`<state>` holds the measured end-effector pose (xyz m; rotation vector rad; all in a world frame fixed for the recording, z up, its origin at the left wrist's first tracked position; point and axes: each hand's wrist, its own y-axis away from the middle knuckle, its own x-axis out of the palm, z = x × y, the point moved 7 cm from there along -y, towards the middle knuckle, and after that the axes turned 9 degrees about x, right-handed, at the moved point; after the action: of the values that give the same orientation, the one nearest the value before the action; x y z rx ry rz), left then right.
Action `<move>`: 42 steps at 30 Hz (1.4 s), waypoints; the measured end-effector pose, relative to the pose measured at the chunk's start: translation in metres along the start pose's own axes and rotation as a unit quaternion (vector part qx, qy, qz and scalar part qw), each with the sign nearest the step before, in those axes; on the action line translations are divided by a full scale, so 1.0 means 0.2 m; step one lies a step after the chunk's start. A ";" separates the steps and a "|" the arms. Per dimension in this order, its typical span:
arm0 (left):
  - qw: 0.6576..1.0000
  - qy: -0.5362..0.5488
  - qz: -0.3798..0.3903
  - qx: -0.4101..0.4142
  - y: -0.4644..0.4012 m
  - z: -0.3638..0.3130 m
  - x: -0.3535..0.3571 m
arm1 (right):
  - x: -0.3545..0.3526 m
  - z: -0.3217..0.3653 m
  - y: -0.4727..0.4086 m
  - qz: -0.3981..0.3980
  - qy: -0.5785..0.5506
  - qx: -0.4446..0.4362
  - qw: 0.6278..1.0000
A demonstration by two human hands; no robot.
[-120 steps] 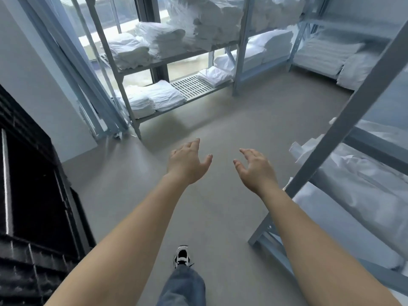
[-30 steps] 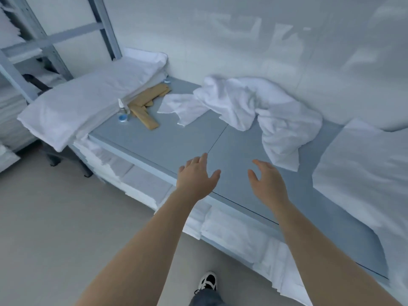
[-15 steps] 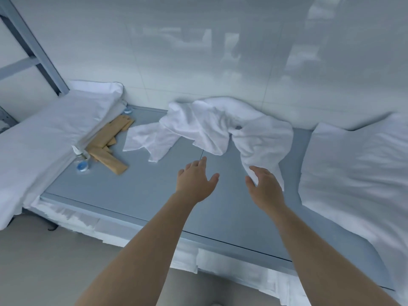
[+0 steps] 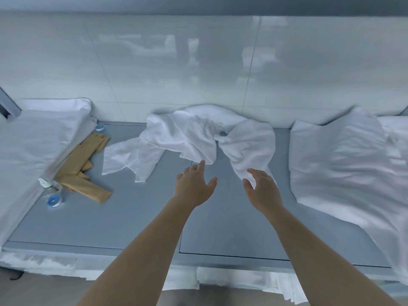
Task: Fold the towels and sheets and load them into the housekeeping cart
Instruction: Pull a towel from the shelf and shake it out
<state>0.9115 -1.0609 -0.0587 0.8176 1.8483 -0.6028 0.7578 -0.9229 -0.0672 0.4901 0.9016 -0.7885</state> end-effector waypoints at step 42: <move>0.972 -0.067 0.145 0.170 -0.58 -0.20 0.93 | 0.41 -0.50 -0.53 -0.019 0.184 -0.030 0.982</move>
<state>0.7473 -1.0582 -0.2095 1.2172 1.4862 -0.7754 0.6569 -0.9545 -0.1966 0.5781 1.2765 -0.7147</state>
